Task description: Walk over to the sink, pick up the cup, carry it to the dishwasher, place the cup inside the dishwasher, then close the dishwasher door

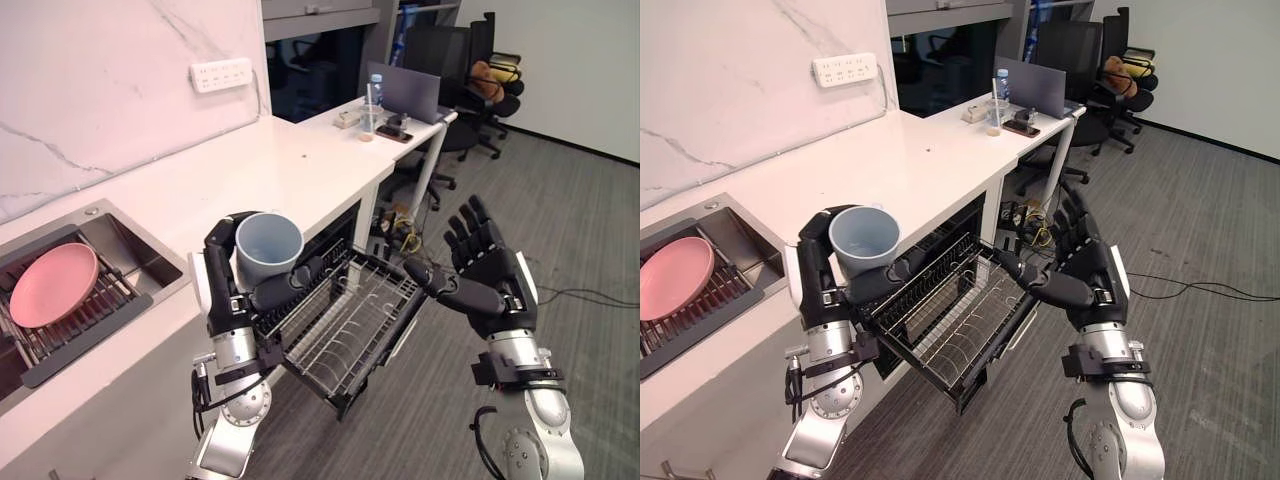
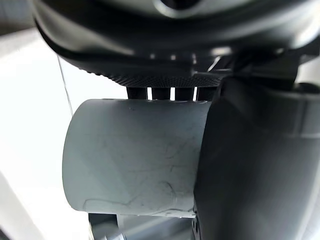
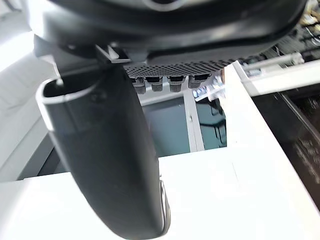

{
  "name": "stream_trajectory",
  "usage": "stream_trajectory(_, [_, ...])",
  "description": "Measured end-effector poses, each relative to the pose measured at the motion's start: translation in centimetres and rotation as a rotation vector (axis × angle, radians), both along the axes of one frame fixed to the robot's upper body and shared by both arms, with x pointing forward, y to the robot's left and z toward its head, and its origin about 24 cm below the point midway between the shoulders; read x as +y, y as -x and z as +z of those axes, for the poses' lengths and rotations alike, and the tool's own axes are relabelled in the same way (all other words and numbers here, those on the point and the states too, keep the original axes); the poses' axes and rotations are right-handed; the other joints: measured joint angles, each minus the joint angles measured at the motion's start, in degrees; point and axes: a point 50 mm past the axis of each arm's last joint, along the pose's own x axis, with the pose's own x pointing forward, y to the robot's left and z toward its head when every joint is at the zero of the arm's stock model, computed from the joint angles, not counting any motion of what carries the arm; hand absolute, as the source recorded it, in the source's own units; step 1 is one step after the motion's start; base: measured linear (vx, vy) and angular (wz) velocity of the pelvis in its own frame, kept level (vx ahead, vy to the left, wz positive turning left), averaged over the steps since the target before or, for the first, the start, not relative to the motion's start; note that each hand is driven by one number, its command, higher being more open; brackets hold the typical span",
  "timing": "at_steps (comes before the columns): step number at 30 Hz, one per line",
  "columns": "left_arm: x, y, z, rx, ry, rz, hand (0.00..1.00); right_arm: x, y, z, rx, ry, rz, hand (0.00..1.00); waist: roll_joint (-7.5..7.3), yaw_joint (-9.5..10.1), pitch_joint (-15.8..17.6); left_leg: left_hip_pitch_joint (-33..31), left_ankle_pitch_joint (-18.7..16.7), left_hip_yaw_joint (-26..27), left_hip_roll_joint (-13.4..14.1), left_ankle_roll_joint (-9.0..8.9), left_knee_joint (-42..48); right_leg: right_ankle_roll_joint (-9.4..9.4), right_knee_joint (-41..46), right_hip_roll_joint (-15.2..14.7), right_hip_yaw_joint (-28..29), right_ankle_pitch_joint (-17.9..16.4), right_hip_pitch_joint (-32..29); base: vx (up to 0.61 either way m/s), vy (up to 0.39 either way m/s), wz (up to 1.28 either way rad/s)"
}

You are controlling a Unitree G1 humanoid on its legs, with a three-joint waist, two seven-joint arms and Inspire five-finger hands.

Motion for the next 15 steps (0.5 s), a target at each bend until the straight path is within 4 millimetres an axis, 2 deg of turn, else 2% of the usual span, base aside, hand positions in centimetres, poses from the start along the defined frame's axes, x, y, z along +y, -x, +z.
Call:
stream_trajectory(5, [-1.0, -0.2, -1.6, 0.067, -0.062, -0.006, 0.0, 2.0, -0.7, 0.6, -0.04, 0.011, 0.143, 1.0, 0.01, -0.5, -0.2, 0.2, 0.1, -0.2, -0.2, 0.15, -0.4, 0.12, -0.3, -0.1, -0.3, 0.1, 0.3, -0.01, -0.006, 0.02])
stream_trajectory(8, [-2.2, 0.0, -1.7, 0.063, -0.103, -0.051, 0.0, 3.2, -0.7, 0.5, -0.042, 0.024, 0.218, 1.0, 0.18, -0.47, -0.5, 0.2, 0.5, -1.0, -0.5, 0.46, -0.9, 0.2, -0.6, -0.3, -1.1, 0.1, 0.7, -0.03, -0.02, 0.12])
stream_trajectory(12, [-2.9, 0.1, -1.8, 0.063, -0.12, -0.08, 0.0, 4.2, -0.7, 0.4, -0.044, 0.033, 0.29, 1.0, 1.03, -0.43, -2.2, 0.3, 1.2, -1.7, -1.0, 0.64, -2.0, 0.35, -0.7, -0.5, -1.7, 0.2, 0.7, -0.03, -0.009, 0.1])
stream_trajectory(15, [-3.3, 0.2, -1.9, 0.063, -0.136, -0.093, 0.0, 5.2, -0.6, 0.3, -0.04, 0.042, 0.348, 1.0, 1.14, -0.4, -2.9, 0.3, 1.6, -2.1, -1.1, 0.67, -2.3, 0.37, -0.7, -0.5, -1.9, 0.3, 0.7, -0.04, -0.012, 0.06])
